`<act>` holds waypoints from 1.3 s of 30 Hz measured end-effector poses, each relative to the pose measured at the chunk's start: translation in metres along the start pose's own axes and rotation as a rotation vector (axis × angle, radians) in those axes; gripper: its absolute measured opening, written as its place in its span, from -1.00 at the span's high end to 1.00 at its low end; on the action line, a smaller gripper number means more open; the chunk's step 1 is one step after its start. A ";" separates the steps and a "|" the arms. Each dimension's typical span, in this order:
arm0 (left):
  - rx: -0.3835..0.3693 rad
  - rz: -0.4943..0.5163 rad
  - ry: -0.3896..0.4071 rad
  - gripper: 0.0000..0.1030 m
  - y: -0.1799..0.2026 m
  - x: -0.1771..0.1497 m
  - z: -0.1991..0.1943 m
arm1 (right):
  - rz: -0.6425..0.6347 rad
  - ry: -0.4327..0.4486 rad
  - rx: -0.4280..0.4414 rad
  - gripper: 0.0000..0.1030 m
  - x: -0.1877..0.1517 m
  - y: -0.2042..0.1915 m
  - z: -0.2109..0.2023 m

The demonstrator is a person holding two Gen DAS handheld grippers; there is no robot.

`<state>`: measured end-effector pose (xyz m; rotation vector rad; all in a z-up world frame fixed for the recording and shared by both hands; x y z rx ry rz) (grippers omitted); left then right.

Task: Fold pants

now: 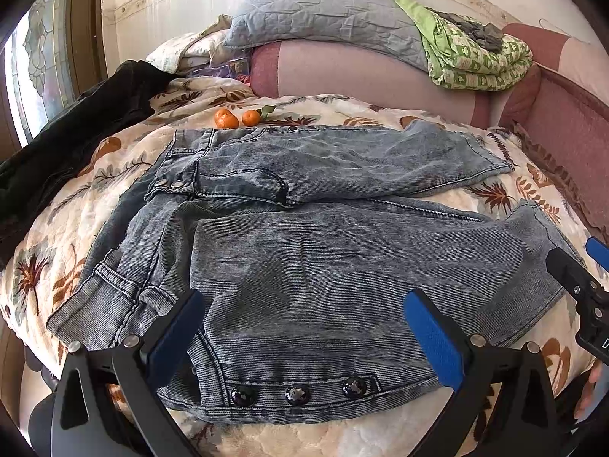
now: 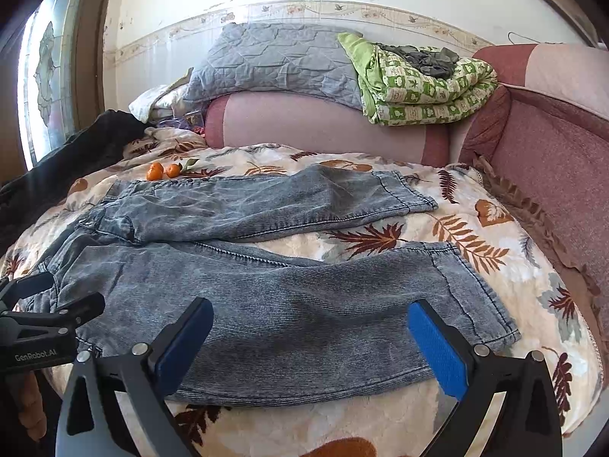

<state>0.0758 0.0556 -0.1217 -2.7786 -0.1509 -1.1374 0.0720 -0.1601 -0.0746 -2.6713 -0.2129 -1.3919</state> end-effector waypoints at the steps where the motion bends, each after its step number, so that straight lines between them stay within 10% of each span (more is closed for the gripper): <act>1: 0.000 0.000 0.000 -1.00 0.000 0.000 0.000 | 0.000 0.000 0.000 -1.00 0.000 0.000 0.000; 39: -0.077 -0.051 -0.038 -1.00 -0.016 0.011 -0.009 | 0.045 -0.024 0.035 -1.00 -0.004 0.004 -0.003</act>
Point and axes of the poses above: each gripper's, at about its wrist camera, not at the fingertips, and z roughly the way its jaws point, y to its right, x to its top, the point moved 10 cm from there along z, roughly the way its jaws point, and after that the axes turned 9 degrees about x, right-handed, at the moved point
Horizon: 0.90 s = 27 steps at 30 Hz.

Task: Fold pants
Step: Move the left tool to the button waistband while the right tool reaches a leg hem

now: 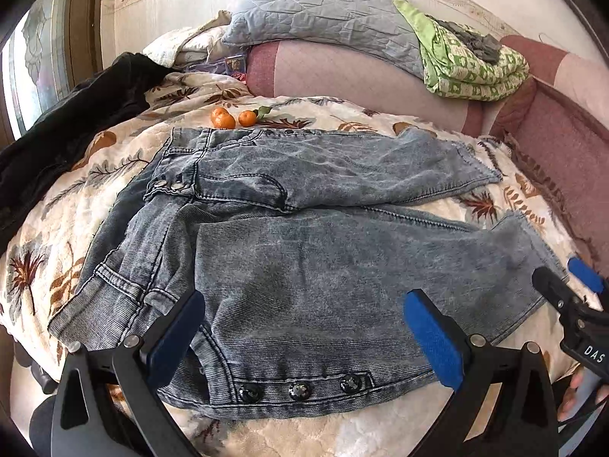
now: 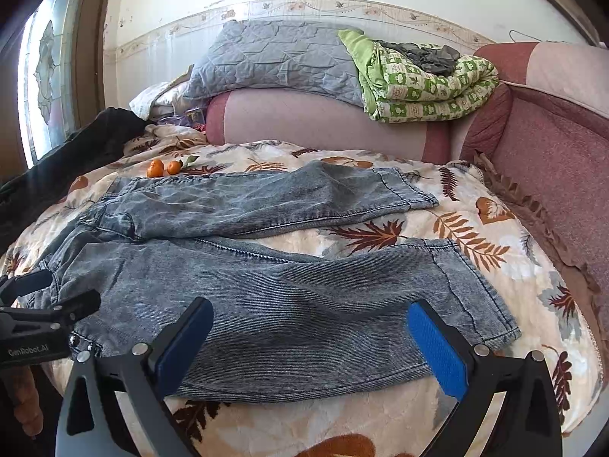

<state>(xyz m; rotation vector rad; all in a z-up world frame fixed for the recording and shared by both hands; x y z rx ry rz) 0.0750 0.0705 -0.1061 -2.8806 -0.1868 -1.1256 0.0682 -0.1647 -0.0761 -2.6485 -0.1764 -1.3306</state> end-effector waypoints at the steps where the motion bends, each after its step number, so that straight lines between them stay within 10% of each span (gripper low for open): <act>1: -0.006 -0.016 -0.021 -1.00 -0.007 0.006 0.001 | 0.048 -0.012 0.038 -1.00 -0.001 0.005 -0.002; 10: 0.122 -0.190 -0.117 -1.00 -0.117 0.103 0.078 | 0.307 -0.102 0.219 -1.00 0.062 0.093 0.032; 15: 0.095 -0.323 -0.249 -1.00 -0.158 0.129 0.137 | 0.314 -0.201 0.147 -0.97 0.126 0.159 0.112; 19: 0.117 -0.316 -0.256 -1.00 -0.166 0.148 0.165 | 0.325 -0.265 0.086 -0.50 0.166 0.203 0.186; 27: 0.119 -0.285 -0.292 -1.00 -0.166 0.164 0.217 | 0.284 -0.351 -0.021 -0.49 0.198 0.241 0.302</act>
Point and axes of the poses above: each gripper's, at about its wrist camera, not at the fingertips, and z roughly the way its jaws point, y to its right, x to its top, the point moved 10 cm from there along z, roughly the way its jaws point, and after that the axes turned 9 degrees about x, right-handed, at the moved point
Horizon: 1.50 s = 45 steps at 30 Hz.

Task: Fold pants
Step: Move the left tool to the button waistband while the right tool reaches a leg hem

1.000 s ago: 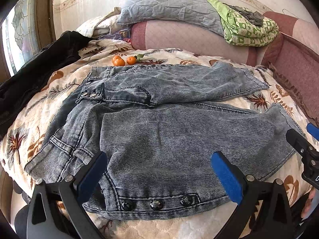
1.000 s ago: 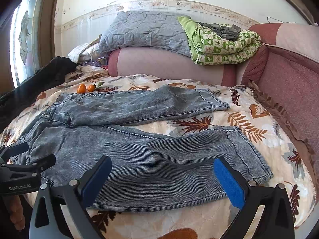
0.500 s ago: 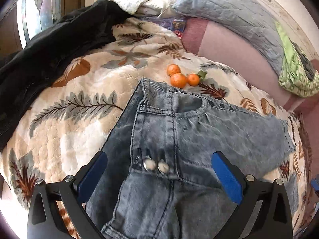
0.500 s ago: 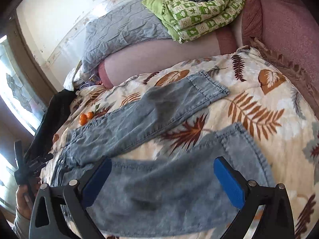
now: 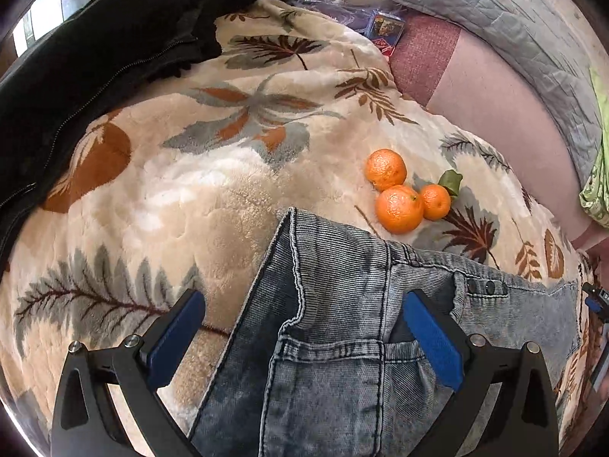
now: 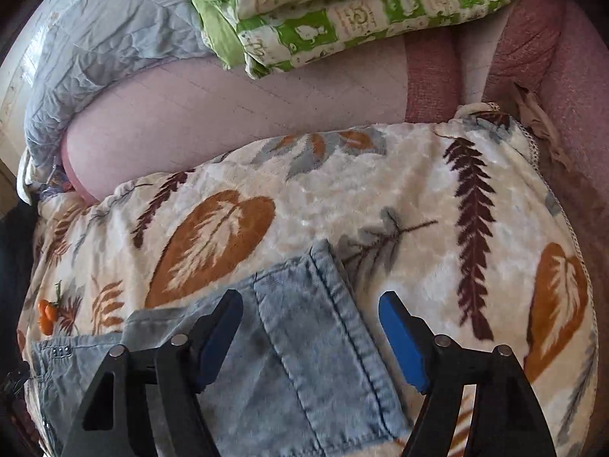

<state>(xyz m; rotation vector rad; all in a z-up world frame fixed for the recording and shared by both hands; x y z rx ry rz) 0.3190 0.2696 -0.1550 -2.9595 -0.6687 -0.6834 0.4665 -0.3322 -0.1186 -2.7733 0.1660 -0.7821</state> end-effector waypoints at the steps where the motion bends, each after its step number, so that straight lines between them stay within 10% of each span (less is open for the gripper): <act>1: 0.005 0.004 -0.014 -1.00 0.001 -0.001 0.007 | 0.001 -0.013 -0.006 -0.49 0.001 0.001 0.011; 3: 0.031 0.022 -0.025 -0.97 0.001 -0.004 0.016 | -0.010 -0.054 -0.009 -0.48 -0.001 0.001 0.033; 6: 0.115 0.081 0.010 -0.65 0.002 -0.003 0.021 | -0.020 -0.075 -0.022 0.17 -0.008 -0.001 0.044; 7: 0.114 0.099 0.019 -0.42 0.006 -0.002 0.020 | -0.026 -0.074 -0.024 0.73 -0.007 -0.002 0.041; 10: 0.154 0.146 0.058 0.55 0.014 0.005 0.008 | -0.096 -0.005 -0.113 0.78 -0.002 -0.006 0.010; 11: 0.180 0.168 0.085 0.60 0.016 0.009 0.004 | -0.089 0.031 -0.119 0.78 -0.001 -0.005 -0.005; 15: 0.179 0.171 0.064 0.55 0.019 0.010 0.017 | -0.062 0.088 -0.181 0.75 -0.011 0.012 -0.032; 18: 0.266 0.241 0.116 0.32 0.024 0.013 0.021 | 0.021 -0.083 -0.202 0.06 -0.039 0.039 0.001; 21: 0.192 0.249 0.112 0.16 0.025 0.008 -0.001 | 0.066 0.063 -0.088 -0.05 -0.038 0.041 -0.036; 23: 0.165 0.245 0.164 -0.19 0.022 0.003 -0.025 | 0.115 0.110 -0.069 -0.50 -0.045 0.054 -0.060; 30: 0.103 0.334 0.192 -0.48 0.039 -0.058 -0.059 | 0.177 -0.018 0.050 -0.46 -0.096 0.066 -0.045; 32: 0.158 0.392 0.153 -0.48 0.045 -0.074 -0.041 | 0.140 -0.076 0.071 0.43 -0.107 0.054 -0.034; 34: 0.224 0.440 0.114 -0.48 0.046 -0.088 -0.022 | 0.073 -0.096 0.041 0.58 -0.108 0.039 -0.043; 40: 0.245 0.459 0.134 -0.48 0.049 -0.088 -0.018 | 0.010 -0.079 -0.102 0.51 -0.105 0.044 -0.096; 43: 0.238 0.451 0.116 -0.48 0.046 -0.085 -0.026 | 0.030 -0.240 -0.173 -0.21 -0.137 0.071 -0.063; 45: 0.205 0.429 0.147 -0.48 0.038 -0.085 -0.046 | 0.067 -0.155 -0.162 -0.21 -0.146 0.078 -0.077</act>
Point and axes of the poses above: each gripper's, at about its wrist camera, not at the fingertips, and z roughly the way its jaws point, y to its right, x to its top, the point moved 10 cm from there along z, roughly the way its jaws point, and after that the axes turned 9 degrees about x, right-handed, at the moved point
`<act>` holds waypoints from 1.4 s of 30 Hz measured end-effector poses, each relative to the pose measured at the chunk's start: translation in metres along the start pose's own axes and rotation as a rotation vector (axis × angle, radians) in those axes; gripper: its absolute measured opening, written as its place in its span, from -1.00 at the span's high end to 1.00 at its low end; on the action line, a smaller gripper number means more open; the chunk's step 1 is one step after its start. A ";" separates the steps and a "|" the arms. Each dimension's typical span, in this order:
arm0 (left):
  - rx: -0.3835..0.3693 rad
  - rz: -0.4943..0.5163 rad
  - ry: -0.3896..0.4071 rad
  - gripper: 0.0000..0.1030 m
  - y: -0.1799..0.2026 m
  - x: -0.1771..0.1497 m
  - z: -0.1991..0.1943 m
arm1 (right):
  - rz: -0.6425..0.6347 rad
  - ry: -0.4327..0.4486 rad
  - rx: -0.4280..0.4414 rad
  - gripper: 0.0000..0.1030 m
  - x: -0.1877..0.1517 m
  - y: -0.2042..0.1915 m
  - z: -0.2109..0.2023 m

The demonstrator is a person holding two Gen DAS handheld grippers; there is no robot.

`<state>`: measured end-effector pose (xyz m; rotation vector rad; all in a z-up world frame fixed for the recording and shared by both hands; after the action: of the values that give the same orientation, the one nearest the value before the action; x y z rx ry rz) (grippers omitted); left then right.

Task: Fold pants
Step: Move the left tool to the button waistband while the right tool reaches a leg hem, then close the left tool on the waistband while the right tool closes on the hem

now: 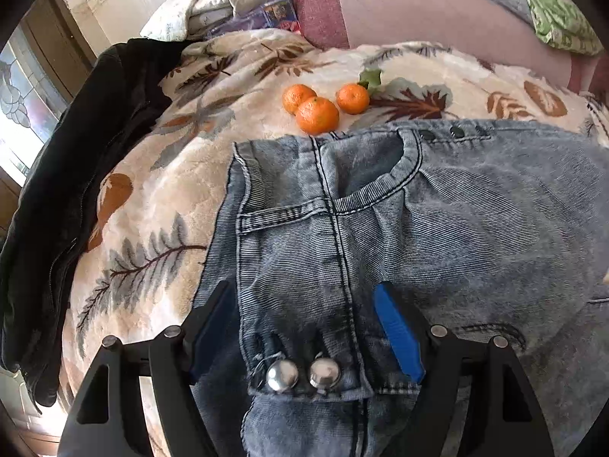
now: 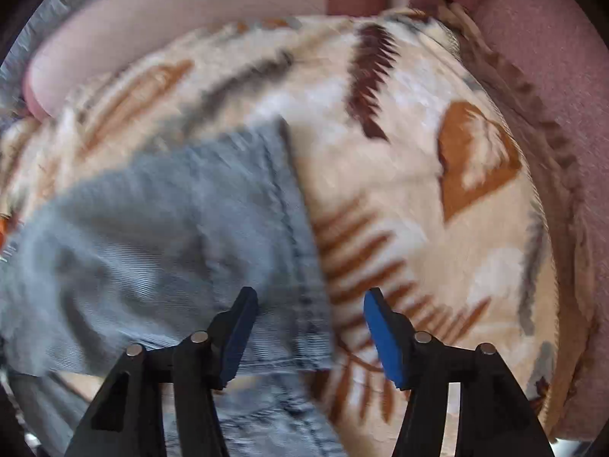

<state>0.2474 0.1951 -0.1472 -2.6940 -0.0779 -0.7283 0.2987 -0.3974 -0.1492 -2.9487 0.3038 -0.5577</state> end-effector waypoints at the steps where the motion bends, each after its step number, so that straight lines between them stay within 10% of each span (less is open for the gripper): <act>1: -0.010 -0.013 0.022 -0.48 -0.006 -0.003 -0.011 | 0.041 0.043 0.065 -0.29 -0.008 0.001 -0.010; 5: -0.074 -0.109 0.034 -0.48 -0.036 -0.034 -0.043 | 0.106 0.077 0.172 -0.46 -0.066 0.013 -0.044; 12: -0.191 -0.218 -0.168 -0.49 -0.032 -0.126 -0.032 | 0.083 0.027 0.186 -0.45 -0.162 0.024 -0.055; 13: -0.166 -0.200 -0.139 -0.49 -0.030 -0.130 -0.033 | 0.073 0.024 0.190 -0.21 -0.163 0.021 -0.057; 14: -0.140 -0.182 -0.099 -0.51 -0.028 -0.129 -0.036 | 0.079 0.021 0.227 0.60 -0.164 0.015 -0.061; 21: -0.141 -0.182 -0.093 -0.51 -0.026 -0.131 -0.036 | -0.100 0.110 0.040 0.65 -0.181 0.005 -0.125; 24: -0.136 -0.171 -0.091 -0.51 -0.025 -0.130 -0.036 | -0.088 -0.048 -0.004 0.51 -0.221 0.032 -0.084; 29: -0.153 -0.184 -0.062 -0.51 -0.037 -0.129 -0.063 | 0.037 0.127 0.033 -0.22 -0.209 0.048 -0.120; 34: -0.194 -0.086 0.011 -0.56 -0.016 -0.123 -0.092 | -0.013 0.193 0.268 -0.40 -0.196 -0.003 -0.149; 38: -0.221 -0.021 -0.122 -0.73 0.006 -0.149 -0.061 | 0.004 -0.131 0.324 -0.48 -0.236 -0.016 -0.061; 42: -0.239 -0.092 -0.024 -0.70 -0.026 -0.102 -0.089 | -0.041 0.016 0.368 -0.47 -0.191 -0.040 -0.105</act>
<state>0.1127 0.1931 -0.1183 -2.9431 -0.1297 -0.7775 0.0922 -0.3253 -0.1127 -2.6011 0.1258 -0.5734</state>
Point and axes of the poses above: each gripper's, at about its wrist camera, not at the fingertips, and z roughly the way its jaws point, y to its right, x to its top, the point moved 10 cm from there along z, roughly the way its jaws point, and after that the axes turned 9 degrees about x, right-handed, at the moved point
